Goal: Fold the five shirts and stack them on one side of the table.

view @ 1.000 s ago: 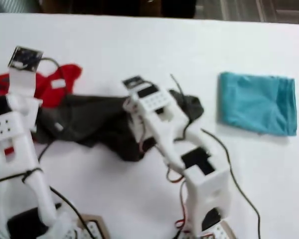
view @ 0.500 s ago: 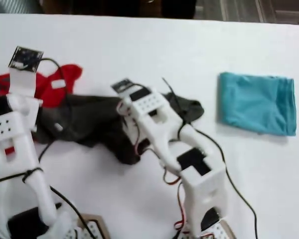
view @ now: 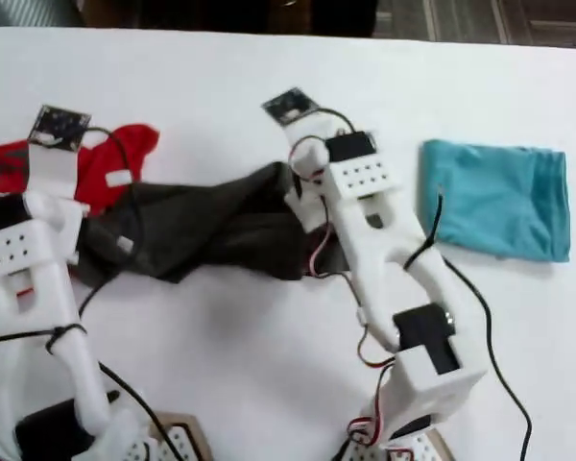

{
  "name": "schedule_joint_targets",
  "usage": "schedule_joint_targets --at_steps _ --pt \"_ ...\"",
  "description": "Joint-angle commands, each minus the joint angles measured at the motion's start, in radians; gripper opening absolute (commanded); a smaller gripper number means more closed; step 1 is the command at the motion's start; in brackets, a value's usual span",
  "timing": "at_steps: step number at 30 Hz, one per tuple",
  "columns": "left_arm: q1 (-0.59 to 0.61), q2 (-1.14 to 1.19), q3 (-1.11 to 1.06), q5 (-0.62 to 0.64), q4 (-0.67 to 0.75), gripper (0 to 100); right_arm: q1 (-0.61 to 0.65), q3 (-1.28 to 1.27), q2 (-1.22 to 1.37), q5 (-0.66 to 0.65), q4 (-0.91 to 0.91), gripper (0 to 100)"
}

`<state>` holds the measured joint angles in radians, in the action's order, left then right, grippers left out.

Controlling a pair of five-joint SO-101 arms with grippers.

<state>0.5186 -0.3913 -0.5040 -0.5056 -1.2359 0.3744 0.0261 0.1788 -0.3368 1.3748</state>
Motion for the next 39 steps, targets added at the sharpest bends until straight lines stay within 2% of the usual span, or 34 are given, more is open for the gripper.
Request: schedule_joint_targets --at_steps 1,4,8,10,18,27,36,39 --pt "0.003 -0.015 -0.042 -0.009 0.038 3 0.022 0.005 0.038 -0.015 -0.021 2.4" --pt "0.003 -0.015 -0.081 -0.009 0.054 3 0.035 0.009 0.097 -0.014 -0.041 2.9" --pt "0.003 -0.017 -0.088 -0.009 0.052 3 0.039 0.046 0.079 0.083 -0.005 14.0" --pt "0.003 -0.018 -0.085 -0.009 0.052 3 0.039 0.072 0.047 0.106 0.013 16.5" --pt "0.003 -0.023 -0.081 -0.009 0.052 3 0.039 0.04 0.019 0.11 0.033 14.9" --pt "0.003 -0.023 -0.081 -0.009 0.054 3 0.179 0.011 0.028 0.112 0.056 14.8" --pt "0.003 -0.023 -0.081 -0.009 0.066 3 0.193 -0.041 0.031 0.101 0.14 14.8" --pt "0.003 -0.023 -0.081 -0.008 0.08 3 0.209 -0.044 0.021 0.057 0.147 13.5"
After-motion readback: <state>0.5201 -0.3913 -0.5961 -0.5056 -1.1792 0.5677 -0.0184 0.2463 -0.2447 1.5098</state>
